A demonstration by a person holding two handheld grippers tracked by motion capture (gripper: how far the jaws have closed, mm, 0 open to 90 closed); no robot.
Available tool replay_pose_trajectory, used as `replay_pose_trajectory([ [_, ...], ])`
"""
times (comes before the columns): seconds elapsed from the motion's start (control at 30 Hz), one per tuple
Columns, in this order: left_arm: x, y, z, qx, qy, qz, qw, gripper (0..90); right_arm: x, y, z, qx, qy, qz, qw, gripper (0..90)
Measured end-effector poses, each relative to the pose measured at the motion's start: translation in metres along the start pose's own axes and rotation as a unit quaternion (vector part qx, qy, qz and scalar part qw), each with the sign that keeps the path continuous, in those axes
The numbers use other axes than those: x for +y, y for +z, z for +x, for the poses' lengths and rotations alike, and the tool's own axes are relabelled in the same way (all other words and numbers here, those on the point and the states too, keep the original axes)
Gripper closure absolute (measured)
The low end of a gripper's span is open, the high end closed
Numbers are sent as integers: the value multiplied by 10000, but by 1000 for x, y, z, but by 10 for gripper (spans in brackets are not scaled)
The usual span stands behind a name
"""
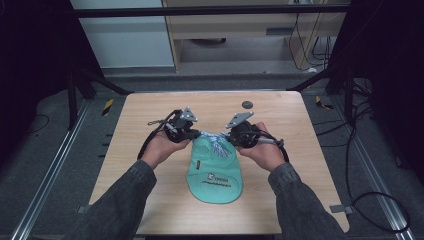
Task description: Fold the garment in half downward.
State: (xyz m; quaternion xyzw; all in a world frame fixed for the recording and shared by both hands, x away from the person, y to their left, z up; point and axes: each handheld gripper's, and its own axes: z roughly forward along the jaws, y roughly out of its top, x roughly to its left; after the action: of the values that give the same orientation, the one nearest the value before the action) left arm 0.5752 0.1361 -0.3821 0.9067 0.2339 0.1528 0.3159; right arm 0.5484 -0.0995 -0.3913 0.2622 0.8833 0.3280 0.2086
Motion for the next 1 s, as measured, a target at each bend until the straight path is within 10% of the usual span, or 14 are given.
replay_pose_trajectory([
  [1.0,18,-11,1,238,271,-85,9993,866,11,-9,-7,-108,-316,32,9994,825],
])
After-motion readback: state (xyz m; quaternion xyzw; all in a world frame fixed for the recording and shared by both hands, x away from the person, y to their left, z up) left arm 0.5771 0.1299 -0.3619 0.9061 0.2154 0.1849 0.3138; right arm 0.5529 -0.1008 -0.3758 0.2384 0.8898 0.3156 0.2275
